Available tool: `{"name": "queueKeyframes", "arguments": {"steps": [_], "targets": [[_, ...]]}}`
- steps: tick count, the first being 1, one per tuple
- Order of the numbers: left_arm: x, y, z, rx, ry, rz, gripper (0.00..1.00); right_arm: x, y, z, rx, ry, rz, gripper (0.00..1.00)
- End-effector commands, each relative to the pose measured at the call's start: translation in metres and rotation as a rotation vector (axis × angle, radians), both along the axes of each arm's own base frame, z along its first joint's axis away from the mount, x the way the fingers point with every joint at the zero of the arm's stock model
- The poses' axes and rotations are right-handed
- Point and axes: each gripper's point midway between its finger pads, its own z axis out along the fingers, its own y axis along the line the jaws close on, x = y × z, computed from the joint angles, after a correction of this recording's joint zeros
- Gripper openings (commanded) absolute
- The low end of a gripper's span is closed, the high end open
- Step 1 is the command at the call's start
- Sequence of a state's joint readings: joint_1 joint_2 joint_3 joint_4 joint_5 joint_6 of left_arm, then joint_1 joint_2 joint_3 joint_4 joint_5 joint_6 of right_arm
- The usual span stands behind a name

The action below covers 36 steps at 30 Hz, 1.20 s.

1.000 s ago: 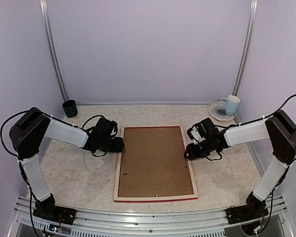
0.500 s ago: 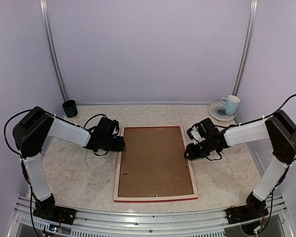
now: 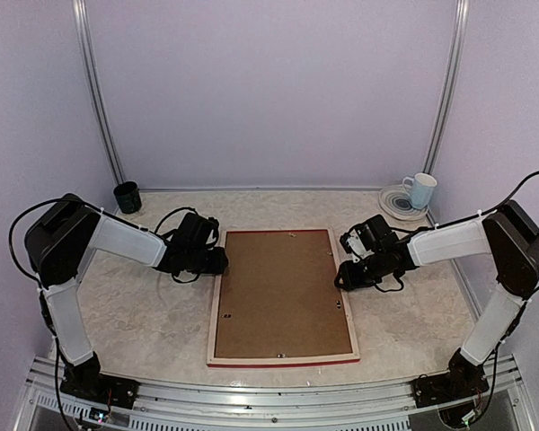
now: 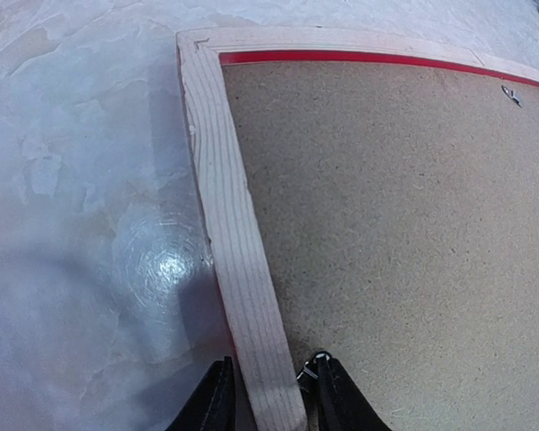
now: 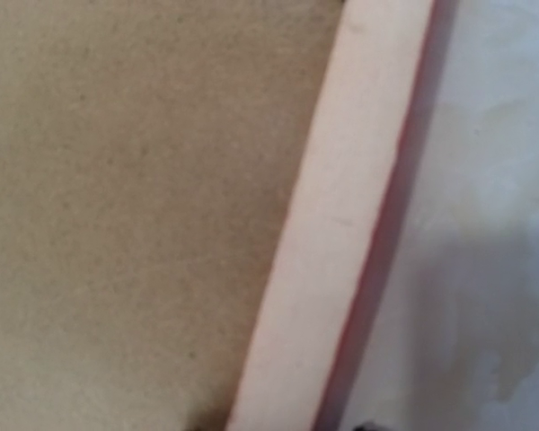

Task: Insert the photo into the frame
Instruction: Adjust the fastener on the backboard, then press the fastener onto the backboard.

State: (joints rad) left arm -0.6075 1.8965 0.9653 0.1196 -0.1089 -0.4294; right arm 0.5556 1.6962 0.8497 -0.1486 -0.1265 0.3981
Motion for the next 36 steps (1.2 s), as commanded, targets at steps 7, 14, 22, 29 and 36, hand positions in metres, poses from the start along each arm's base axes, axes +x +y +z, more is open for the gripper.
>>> {"name": "queueKeyframes", "arguments": {"steps": [7, 14, 22, 29, 36], "targets": [[-0.002, 0.02, -0.014, 0.047, 0.033, 0.052, 0.34, -0.007, -0.009, -0.009, -0.05, 0.014, -0.007, 0.39], [-0.001, 0.015, 0.013, -0.012, -0.006, 0.048, 0.53, -0.004, -0.004, 0.005, -0.02, -0.007, -0.002, 0.46], [-0.022, 0.003, 0.05, -0.121, -0.043, 0.023, 0.59, -0.008, 0.0, 0.034, 0.042, -0.039, 0.006, 0.58], [-0.061, -0.003, 0.054, -0.131, -0.03, -0.015, 0.64, -0.021, -0.001, 0.047, 0.067, -0.044, 0.022, 0.6], [-0.099, -0.003, 0.047, -0.114, 0.007, -0.056, 0.67, -0.041, -0.001, 0.059, 0.076, -0.055, 0.042, 0.61]]}}
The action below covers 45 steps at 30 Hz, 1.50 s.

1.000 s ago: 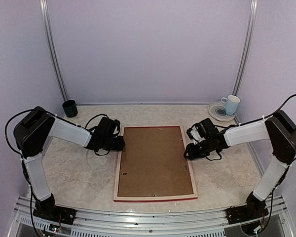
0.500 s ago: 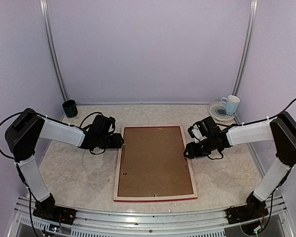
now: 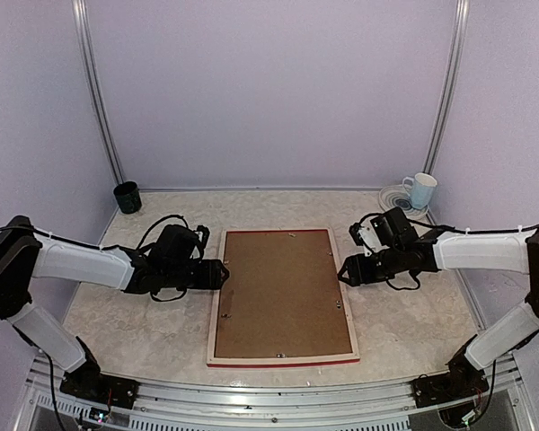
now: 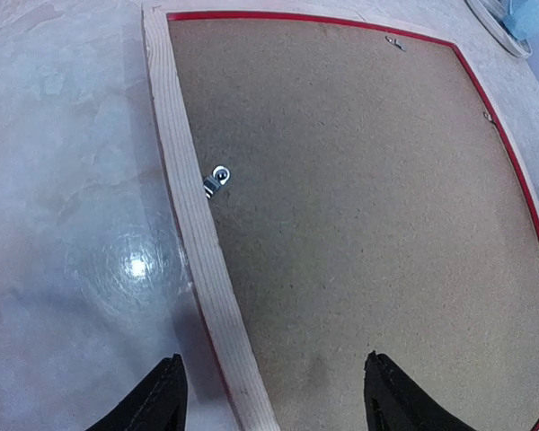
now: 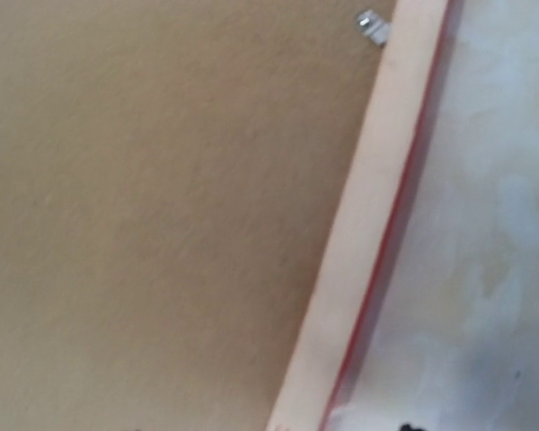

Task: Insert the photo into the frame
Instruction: Press the fastener onto the backboard.

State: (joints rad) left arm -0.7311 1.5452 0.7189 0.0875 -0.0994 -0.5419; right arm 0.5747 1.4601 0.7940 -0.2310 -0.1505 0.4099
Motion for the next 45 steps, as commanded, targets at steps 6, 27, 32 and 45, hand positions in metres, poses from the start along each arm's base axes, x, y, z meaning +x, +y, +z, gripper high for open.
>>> {"name": "queueKeyframes", "arguments": {"steps": [6, 27, 32, 45], "targets": [[-0.044, 0.005, -0.01, 0.036, 0.065, -0.036, 0.68, -0.035, -0.004, -0.004, -0.029, 0.035, 0.027, 0.61], [-0.088, 0.007, -0.021, 0.102, 0.129, -0.14, 0.63, -0.046, -0.008, -0.051, -0.068, 0.105, 0.042, 0.59], [-0.092, 0.001, -0.029, 0.13, 0.154, -0.164, 0.62, -0.041, -0.005, -0.054, -0.079, 0.101, 0.043, 0.58], [-0.089, -0.006, -0.04, 0.174, 0.163, -0.18, 0.61, -0.033, 0.001, -0.056, -0.081, 0.09, 0.057, 0.5]]}}
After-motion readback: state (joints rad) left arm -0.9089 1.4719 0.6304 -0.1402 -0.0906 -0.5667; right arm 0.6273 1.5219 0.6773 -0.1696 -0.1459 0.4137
